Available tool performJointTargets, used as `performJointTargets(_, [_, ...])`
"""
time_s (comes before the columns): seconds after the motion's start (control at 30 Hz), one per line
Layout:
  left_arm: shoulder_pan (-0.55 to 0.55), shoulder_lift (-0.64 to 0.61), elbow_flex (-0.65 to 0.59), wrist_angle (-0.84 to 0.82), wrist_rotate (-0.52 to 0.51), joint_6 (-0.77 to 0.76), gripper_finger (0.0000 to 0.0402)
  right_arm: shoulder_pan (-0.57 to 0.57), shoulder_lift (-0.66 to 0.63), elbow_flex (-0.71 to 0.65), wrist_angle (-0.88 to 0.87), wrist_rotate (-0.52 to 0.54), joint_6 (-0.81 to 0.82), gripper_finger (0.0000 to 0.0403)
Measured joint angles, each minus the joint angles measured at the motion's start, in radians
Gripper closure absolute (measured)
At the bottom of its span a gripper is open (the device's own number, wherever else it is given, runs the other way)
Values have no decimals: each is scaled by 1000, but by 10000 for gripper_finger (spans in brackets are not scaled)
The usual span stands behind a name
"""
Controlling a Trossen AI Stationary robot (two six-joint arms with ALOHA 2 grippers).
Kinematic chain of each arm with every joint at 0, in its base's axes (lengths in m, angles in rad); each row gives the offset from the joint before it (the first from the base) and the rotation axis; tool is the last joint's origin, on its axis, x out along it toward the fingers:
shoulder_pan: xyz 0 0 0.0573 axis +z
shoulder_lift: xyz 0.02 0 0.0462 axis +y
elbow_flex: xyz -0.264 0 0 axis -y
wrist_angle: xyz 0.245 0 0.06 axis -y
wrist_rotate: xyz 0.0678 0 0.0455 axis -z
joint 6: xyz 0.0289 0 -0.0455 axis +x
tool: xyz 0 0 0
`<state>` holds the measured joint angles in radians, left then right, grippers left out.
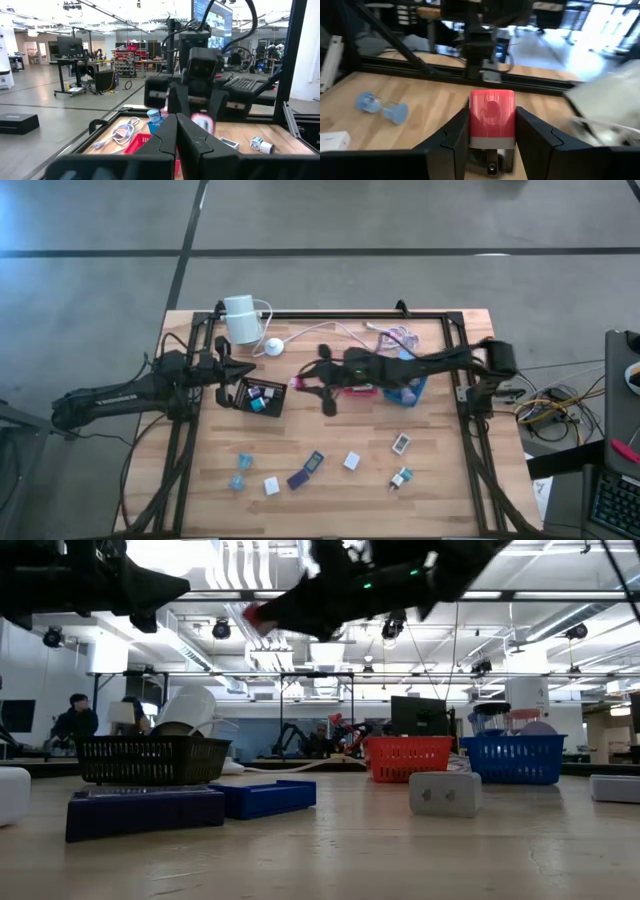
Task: Pick & Place Office items
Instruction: Put the pink charger adaptor into the black bin
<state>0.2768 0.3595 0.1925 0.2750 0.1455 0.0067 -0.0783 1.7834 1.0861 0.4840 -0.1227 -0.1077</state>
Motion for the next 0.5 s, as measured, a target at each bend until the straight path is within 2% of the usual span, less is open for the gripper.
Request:
performJointTargets(0.13, [0,0,0,0,0,0,388,-8,118,134,-45,-65,1,279])
performJointTargets(0.3, [0,0,-1,-4,0,0,388,-9,243,288,-133,-70,0,277])
performJointTargets(0.5, [0,0,-1,-7,0,0,388,-14,350,395,-158,-71,5,277])
